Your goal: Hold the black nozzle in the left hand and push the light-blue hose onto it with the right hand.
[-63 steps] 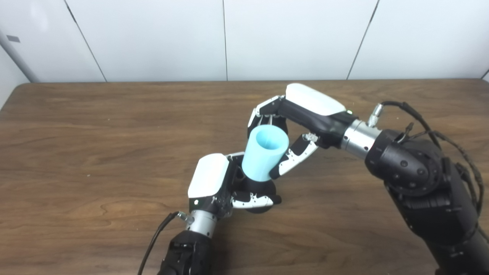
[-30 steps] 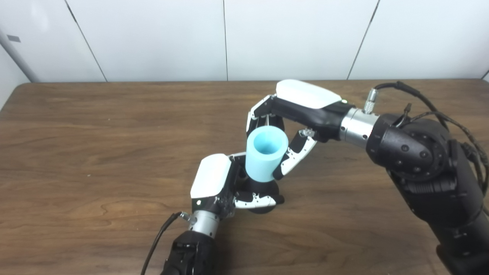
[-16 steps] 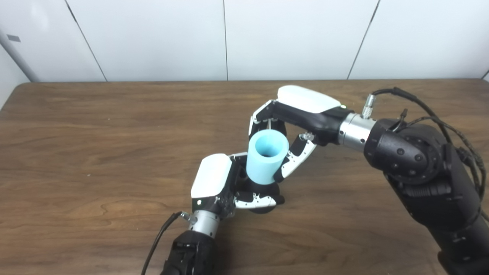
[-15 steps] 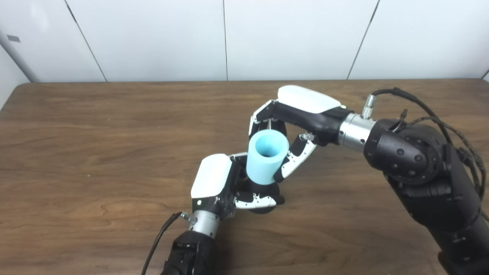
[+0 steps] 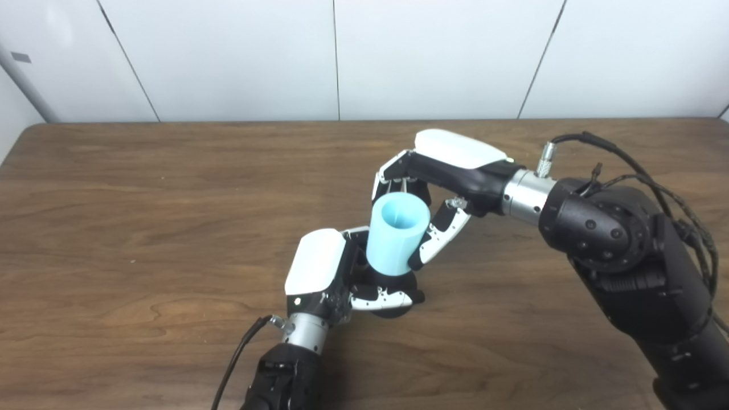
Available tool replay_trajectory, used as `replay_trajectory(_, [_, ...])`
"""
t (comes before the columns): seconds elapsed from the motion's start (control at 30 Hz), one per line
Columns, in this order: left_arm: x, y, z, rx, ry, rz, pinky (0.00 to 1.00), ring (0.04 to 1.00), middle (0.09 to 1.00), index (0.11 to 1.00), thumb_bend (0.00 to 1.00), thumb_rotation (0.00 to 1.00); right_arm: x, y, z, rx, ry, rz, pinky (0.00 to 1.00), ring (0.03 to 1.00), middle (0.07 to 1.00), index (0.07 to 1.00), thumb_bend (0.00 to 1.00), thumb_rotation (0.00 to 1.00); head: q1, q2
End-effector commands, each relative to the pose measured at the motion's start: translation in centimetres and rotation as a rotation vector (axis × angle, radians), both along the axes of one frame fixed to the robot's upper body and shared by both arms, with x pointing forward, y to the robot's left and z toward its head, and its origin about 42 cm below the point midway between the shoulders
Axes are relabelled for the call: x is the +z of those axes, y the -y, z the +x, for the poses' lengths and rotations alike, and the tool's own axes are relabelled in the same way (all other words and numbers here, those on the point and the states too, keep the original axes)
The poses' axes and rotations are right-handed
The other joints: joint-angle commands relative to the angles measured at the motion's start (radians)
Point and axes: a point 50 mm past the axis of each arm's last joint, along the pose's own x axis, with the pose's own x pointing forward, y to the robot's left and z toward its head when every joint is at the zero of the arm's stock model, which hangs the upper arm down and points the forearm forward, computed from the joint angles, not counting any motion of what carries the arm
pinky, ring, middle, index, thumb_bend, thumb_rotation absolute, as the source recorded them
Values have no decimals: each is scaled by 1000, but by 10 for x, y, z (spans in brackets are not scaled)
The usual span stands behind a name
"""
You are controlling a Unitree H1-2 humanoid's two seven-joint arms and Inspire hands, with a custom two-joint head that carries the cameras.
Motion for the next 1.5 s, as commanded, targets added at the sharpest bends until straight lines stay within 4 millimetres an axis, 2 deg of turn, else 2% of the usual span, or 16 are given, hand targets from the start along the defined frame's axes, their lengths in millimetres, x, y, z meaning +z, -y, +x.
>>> replay_trajectory(0.0, [-2, 1, -5, -6, -18, 8, 443, 493, 459, 504, 521, 0, 12, 0, 1, 2, 52, 25, 379, 405, 503, 512, 518, 0, 0, 1])
replay_trajectory(0.07, [-2, 2, -5, -6, -19, 8, 445, 497, 465, 502, 521, 0, 13, 0, 1, 10, 50, 22, 410, 446, 486, 520, 522, 3, 0, 1])
replay_trajectory(0.1, [-2, 2, -5, -7, -20, 7, 446, 497, 464, 502, 521, 0, 13, 0, 1, 15, 55, 17, 434, 481, 526, 507, 523, 73, 0, 1])
replay_trajectory(0.13, [-2, 2, -5, -7, -19, 5, 454, 501, 465, 502, 521, 0, 13, 0, 0, 22, 62, 12, 462, 516, 564, 567, 702, 123, 0, 1])
replay_trajectory(0.17, [-2, 2, -5, -8, -20, 5, 455, 500, 463, 502, 521, 0, 13, 0, 0, 31, 71, 6, 490, 550, 602, 615, 826, 159, 0, 1])
replay_trajectory(0.23, [-2, 2, -5, -8, -17, 5, 454, 498, 462, 503, 521, 0, 13, 0, 0, 47, 82, -7, 537, 602, 655, 669, 926, 203, -1, 2])
replay_trajectory(0.4, [-2, 2, -5, -7, -15, 3, 443, 490, 459, 504, 521, 0, 16, 2, 2, 39, 32, -20, 670, 739, 769, 778, 1000, 288, 1, 2])
replay_trajectory(0.47, [-2, 3, -5, -7, -15, 3, 440, 487, 455, 505, 521, 0, 17, 3, 3, 28, 20, -30, 790, 865, 837, 820, 1000, 330, 1, 2])
replay_trajectory(0.57, [-2, 3, -5, -7, -16, 3, 450, 495, 464, 502, 521, 0, 19, 4, 3, 29, 20, -41, 860, 933, 883, 845, 1000, 350, 2, 2])
replay_trajectory(0.77, [-2, 3, -5, -8, -14, 2, 447, 491, 459, 503, 521, 0, 19, 11, 3, 37, 29, -55, 900, 948, 936, 904, 1000, 446, 2, 2])
replay_trajectory(0.97, [-2, 4, -5, -4, -20, -2, 447, 491, 448, 507, 520, 0, 20, 29, -1, 5, 69, -1, 877, 971, 954, 923, 1000, 521, 2, 2])
replay_trajectory(1.07, [-2, 3, -4, -6, -19, 1, 448, 493, 451, 506, 520, 0, 19, 44, -9, 2, 105, 123, 859, 917, 905, 870, 904, 465, 11, 3])
replay_trajectory(1.23, [-2, 3, -4, -4, -24, 5, 438, 486, 445, 508, 520, 0, 10, 56, -20, 0, 177, 186, 842, 896, 886, 845, 674, 638, 16, 2])
replay_trajectory(1.3, [-2, 3, -4, -3, -24, 6, 444, 491, 450, 506, 520, 0, 9, 59, -27, 8, 196, 178, 862, 917, 905, 855, 628, 899, 18, 2])
replay_trajectory(1.33, [-1, 2, -4, -3, -25, 8, 446, 493, 453, 505, 521, 0, 9, 60, -31, 12, 206, 178, 867, 924, 910, 859, 620, 949, 16, 3])
replay_trajectory(1.47, [-1, 2, -4, -5, -27, 9, 451, 499, 463, 501, 521, 0, 8, 61, -46, 37, 237, 179, 921, 950, 933, 866, 616, 998, 16, 3])
